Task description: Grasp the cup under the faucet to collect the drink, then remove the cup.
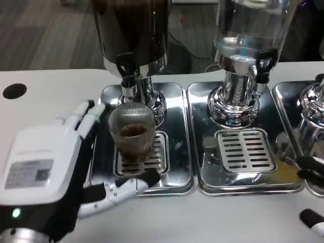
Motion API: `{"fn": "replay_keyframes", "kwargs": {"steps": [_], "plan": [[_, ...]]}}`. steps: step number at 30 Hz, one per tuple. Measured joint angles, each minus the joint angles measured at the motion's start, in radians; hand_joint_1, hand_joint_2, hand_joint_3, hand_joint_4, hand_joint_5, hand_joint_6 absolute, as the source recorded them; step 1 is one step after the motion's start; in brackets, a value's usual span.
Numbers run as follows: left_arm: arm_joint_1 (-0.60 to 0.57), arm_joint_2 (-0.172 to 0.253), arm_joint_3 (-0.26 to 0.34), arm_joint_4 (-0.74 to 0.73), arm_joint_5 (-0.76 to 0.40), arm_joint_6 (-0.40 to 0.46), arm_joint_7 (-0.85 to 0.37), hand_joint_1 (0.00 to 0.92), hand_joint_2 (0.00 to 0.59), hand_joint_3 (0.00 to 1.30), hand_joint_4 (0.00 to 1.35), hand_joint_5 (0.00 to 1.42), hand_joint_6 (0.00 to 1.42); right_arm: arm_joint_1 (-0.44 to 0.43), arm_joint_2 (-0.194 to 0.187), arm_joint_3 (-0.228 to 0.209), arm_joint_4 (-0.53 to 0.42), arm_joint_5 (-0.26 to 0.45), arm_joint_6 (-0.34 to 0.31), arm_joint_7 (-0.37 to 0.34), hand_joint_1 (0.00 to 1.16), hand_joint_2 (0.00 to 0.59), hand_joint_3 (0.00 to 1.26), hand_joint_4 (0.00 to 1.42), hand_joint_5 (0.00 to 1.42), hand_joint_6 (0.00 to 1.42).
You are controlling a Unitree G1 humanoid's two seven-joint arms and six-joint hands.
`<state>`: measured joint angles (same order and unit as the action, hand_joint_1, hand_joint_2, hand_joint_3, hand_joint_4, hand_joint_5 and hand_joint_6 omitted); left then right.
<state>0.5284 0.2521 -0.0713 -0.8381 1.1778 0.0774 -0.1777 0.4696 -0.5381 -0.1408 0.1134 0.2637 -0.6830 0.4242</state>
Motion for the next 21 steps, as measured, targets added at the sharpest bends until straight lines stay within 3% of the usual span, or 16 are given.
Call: {"fn": "replay_keyframes", "kwargs": {"steps": [9, 14, 16, 21], "plan": [[0.173, -0.022, 0.067, 0.0, -0.062, -0.074, 0.103, 0.0, 0.039, 0.18, 0.09, 0.19, 0.56, -0.059, 0.066, 0.051, -0.067, -0.055, 0.12, 0.029, 0.65, 0.132, 0.14, 0.1, 0.14, 0.12], [0.242, -0.026, 0.108, 0.008, -0.1, -0.117, 0.146, 0.0, 0.045, 0.18, 0.09, 0.19, 0.56, -0.118, 0.113, 0.103, -0.127, -0.134, 0.206, 0.01, 0.69, 0.103, 0.09, 0.06, 0.08, 0.06], [0.282, -0.026, 0.13, 0.018, -0.118, -0.142, 0.17, 0.0, 0.046, 0.18, 0.09, 0.19, 0.56, -0.158, 0.148, 0.14, -0.154, -0.19, 0.263, -0.015, 0.7, 0.092, 0.08, 0.05, 0.07, 0.05], [0.339, -0.027, 0.169, 0.033, -0.151, -0.177, 0.193, 0.0, 0.048, 0.18, 0.08, 0.19, 0.56, -0.215, 0.195, 0.187, -0.189, -0.266, 0.331, -0.052, 0.71, 0.089, 0.07, 0.04, 0.06, 0.03]]}}
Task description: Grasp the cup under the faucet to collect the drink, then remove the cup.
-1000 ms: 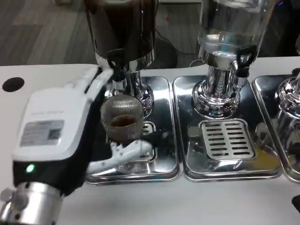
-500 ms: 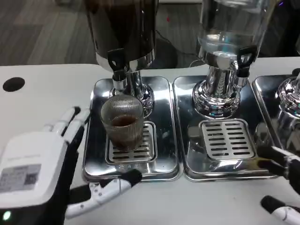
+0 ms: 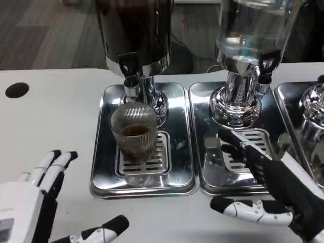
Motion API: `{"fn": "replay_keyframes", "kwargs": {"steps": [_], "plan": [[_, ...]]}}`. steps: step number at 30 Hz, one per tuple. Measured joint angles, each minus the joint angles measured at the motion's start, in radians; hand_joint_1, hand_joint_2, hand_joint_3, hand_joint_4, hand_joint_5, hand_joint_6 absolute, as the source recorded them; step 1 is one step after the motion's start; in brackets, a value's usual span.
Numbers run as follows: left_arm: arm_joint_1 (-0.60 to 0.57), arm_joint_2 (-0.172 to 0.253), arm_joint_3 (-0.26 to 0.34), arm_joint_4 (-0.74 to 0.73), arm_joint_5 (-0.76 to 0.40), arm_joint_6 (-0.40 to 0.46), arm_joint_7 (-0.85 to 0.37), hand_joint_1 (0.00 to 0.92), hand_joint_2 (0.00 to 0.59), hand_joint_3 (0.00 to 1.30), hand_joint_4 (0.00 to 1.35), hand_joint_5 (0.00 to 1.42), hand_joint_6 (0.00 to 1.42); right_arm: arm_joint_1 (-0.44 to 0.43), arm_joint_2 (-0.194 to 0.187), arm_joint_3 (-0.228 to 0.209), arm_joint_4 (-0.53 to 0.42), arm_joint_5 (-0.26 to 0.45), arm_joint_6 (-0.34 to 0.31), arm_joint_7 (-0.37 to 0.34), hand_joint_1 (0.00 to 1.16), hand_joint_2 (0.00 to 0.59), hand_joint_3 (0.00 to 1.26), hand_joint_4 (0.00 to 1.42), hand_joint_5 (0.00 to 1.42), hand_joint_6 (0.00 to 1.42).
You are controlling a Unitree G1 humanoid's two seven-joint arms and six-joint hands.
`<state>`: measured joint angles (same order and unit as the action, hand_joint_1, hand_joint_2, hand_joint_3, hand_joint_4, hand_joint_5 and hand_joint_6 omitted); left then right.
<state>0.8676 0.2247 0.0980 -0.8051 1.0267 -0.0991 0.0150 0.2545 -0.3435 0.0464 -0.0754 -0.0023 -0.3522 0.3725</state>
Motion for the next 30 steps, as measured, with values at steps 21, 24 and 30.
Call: {"fn": "replay_keyframes", "kwargs": {"steps": [21, 24, 30], "plan": [[0.13, -0.007, 0.094, 0.036, -0.044, -0.143, 0.05, 0.012, 0.058, 0.18, 0.08, 0.19, 0.56, -0.268, 0.166, 0.161, 0.141, -0.209, 0.136, -0.143, 0.72, 0.07, 0.06, 0.04, 0.05, 0.01], [0.15, -0.01, 0.097, 0.038, -0.044, -0.157, 0.052, 0.016, 0.057, 0.18, 0.08, 0.19, 0.56, -0.293, 0.182, 0.167, 0.156, -0.227, 0.14, -0.165, 0.72, 0.067, 0.06, 0.04, 0.05, 0.01], [0.17, -0.021, 0.106, 0.043, -0.044, -0.174, 0.063, 0.024, 0.057, 0.18, 0.09, 0.19, 0.55, -0.332, 0.213, 0.171, 0.196, -0.247, 0.154, -0.201, 0.73, 0.065, 0.06, 0.04, 0.05, 0.01]]}}
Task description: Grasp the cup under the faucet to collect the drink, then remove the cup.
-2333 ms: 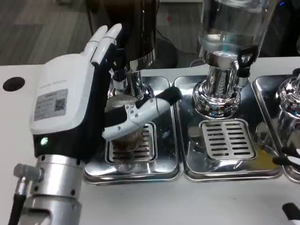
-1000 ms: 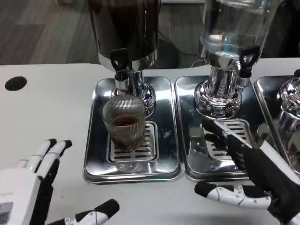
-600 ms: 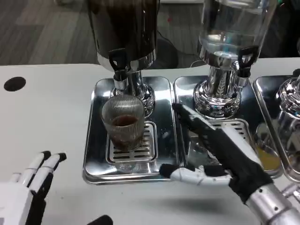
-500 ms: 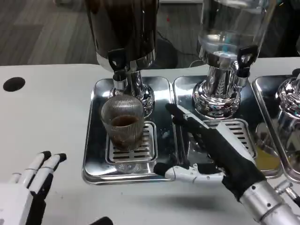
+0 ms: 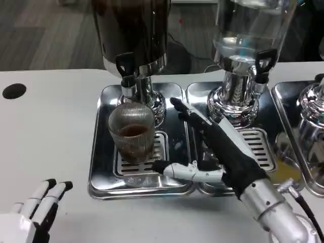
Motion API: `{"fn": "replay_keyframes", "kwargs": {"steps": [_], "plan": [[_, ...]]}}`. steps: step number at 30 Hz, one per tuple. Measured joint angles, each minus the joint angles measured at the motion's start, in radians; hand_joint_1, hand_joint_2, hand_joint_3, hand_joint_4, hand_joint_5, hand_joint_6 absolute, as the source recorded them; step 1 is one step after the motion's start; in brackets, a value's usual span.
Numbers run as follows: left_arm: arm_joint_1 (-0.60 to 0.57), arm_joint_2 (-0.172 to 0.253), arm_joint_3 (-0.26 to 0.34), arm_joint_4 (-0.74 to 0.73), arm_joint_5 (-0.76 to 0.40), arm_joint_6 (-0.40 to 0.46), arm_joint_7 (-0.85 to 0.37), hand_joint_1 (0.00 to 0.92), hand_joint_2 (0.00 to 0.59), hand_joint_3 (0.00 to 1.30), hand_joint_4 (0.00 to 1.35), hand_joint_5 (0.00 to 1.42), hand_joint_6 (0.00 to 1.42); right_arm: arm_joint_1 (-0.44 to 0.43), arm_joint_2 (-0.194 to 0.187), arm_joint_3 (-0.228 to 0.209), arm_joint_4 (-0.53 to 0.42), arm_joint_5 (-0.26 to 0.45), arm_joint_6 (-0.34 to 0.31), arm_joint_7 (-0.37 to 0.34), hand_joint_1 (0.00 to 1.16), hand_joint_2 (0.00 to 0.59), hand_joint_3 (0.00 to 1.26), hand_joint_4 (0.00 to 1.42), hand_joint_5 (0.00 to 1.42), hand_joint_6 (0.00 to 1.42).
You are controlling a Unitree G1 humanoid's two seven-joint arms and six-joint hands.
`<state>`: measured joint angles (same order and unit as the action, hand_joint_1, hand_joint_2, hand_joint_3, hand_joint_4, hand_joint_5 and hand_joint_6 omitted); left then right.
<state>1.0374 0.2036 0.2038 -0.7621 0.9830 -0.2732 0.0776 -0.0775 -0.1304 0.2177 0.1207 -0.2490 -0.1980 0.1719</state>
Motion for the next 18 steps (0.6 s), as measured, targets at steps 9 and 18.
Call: {"fn": "replay_keyframes", "kwargs": {"steps": [9, 18], "plan": [[0.029, -0.013, 0.016, 0.009, -0.001, -0.028, 0.008, 0.027, 0.057, 0.18, 0.09, 0.19, 0.55, -0.064, 0.044, 0.02, 0.072, -0.025, 0.008, -0.048, 0.73, 0.062, 0.06, 0.03, 0.04, 0.01], [0.039, -0.015, 0.047, 0.02, -0.031, -0.052, 0.008, 0.028, 0.054, 0.19, 0.09, 0.2, 0.55, -0.129, 0.092, 0.042, 0.18, -0.042, 0.008, -0.102, 0.73, 0.061, 0.06, 0.05, 0.05, 0.01]]}}
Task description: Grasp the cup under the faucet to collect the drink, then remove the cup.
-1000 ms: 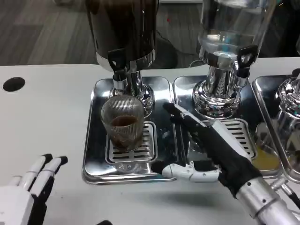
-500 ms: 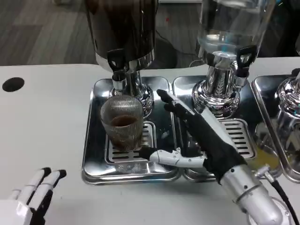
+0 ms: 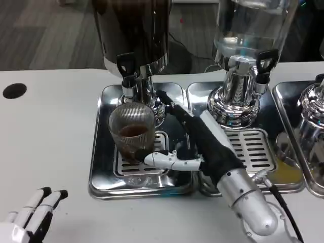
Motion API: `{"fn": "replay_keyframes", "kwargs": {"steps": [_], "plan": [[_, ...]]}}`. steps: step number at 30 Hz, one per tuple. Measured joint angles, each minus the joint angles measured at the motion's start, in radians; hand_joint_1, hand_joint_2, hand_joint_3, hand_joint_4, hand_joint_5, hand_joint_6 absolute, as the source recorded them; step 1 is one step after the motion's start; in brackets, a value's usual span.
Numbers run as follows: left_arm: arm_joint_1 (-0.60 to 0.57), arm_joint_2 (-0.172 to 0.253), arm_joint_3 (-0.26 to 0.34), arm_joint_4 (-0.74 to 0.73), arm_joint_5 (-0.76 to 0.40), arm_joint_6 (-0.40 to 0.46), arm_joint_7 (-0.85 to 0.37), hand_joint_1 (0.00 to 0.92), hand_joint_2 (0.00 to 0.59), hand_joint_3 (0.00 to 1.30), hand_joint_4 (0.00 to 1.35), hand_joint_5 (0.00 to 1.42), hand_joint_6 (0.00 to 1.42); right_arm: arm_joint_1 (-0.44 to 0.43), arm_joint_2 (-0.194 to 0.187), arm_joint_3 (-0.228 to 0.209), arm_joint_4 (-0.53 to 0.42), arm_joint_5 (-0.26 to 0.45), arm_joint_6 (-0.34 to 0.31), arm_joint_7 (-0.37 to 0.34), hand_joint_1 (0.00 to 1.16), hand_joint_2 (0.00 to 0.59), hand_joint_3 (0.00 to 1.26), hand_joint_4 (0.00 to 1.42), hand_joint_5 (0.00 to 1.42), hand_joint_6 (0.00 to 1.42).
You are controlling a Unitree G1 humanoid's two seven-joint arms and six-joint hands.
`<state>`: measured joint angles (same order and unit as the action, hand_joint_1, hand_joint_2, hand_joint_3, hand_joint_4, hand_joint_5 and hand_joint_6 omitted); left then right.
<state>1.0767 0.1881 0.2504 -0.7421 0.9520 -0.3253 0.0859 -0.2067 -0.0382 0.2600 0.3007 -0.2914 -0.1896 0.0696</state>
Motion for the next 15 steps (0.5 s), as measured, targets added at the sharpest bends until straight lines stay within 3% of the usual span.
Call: {"fn": "replay_keyframes", "kwargs": {"steps": [15], "plan": [[0.012, 0.004, 0.015, 0.038, -0.006, -0.013, 0.0, 0.026, 0.049, 0.2, 0.1, 0.21, 0.55, -0.1, 0.067, 0.004, 0.204, -0.006, -0.046, -0.091, 0.74, 0.064, 0.08, 0.07, 0.08, 0.03]]}}
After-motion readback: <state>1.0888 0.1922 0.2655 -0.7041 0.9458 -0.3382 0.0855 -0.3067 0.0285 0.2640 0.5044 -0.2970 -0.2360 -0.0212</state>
